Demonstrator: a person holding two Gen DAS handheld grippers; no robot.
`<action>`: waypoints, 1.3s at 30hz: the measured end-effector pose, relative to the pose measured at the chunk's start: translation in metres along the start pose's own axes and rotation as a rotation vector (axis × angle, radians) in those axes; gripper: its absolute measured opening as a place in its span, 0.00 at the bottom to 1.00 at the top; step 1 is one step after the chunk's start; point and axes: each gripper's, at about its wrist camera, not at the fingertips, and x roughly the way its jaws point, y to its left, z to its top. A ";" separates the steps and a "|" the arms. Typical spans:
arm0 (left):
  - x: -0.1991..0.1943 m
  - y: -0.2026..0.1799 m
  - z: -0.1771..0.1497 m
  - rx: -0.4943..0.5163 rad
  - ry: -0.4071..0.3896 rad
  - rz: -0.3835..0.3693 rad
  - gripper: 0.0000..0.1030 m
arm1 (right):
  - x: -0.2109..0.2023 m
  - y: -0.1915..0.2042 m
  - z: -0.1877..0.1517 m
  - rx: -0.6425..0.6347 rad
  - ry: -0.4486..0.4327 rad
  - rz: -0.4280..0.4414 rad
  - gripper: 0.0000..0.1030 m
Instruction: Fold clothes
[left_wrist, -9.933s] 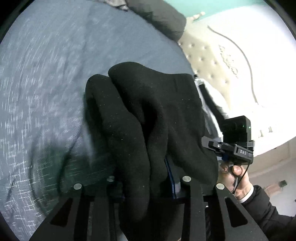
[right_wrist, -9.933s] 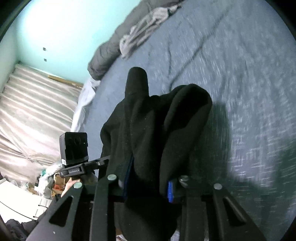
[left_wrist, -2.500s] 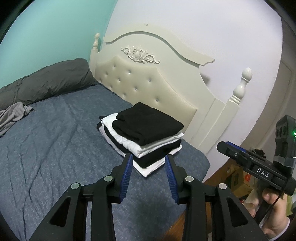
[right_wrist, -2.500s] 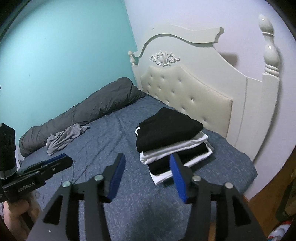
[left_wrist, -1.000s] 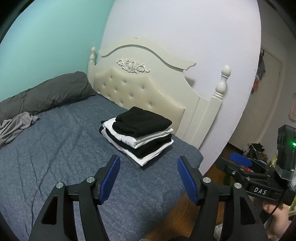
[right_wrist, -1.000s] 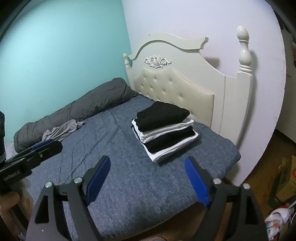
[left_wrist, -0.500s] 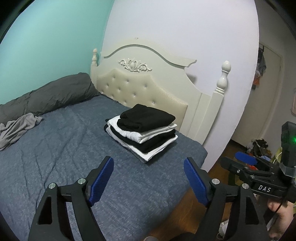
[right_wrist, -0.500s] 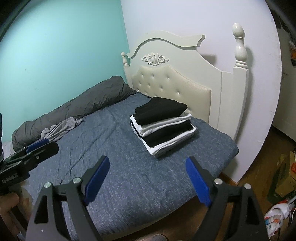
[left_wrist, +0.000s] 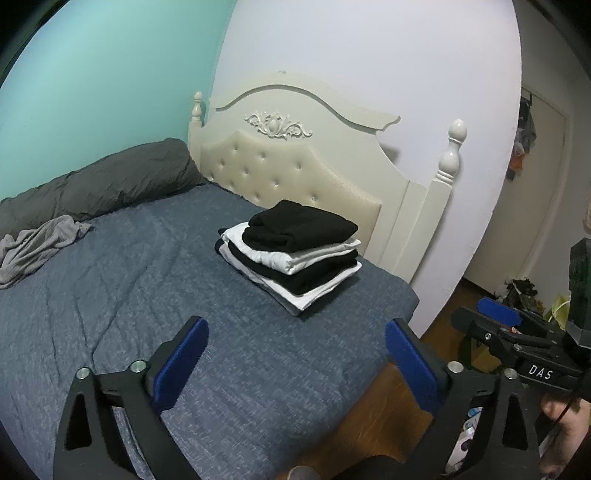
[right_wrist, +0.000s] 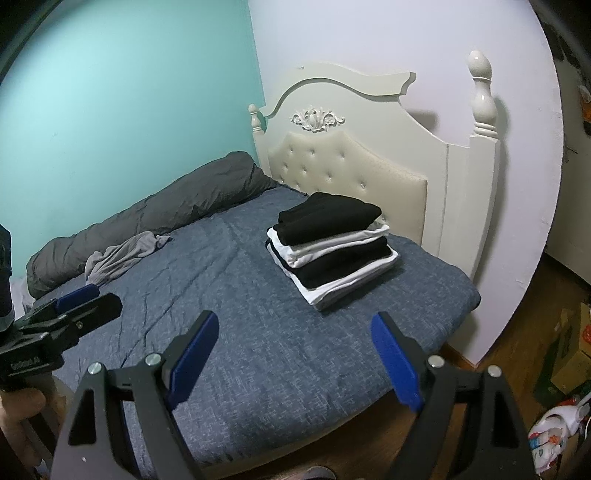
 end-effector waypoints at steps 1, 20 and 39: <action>-0.001 0.000 -0.001 0.001 -0.004 0.003 0.99 | 0.000 0.001 -0.001 0.000 0.001 0.002 0.83; -0.007 0.003 -0.008 0.023 -0.012 0.045 1.00 | -0.003 0.007 -0.006 -0.005 -0.004 0.010 0.83; -0.012 0.003 -0.014 0.023 -0.002 0.041 1.00 | -0.009 0.010 -0.012 -0.010 -0.020 -0.008 0.90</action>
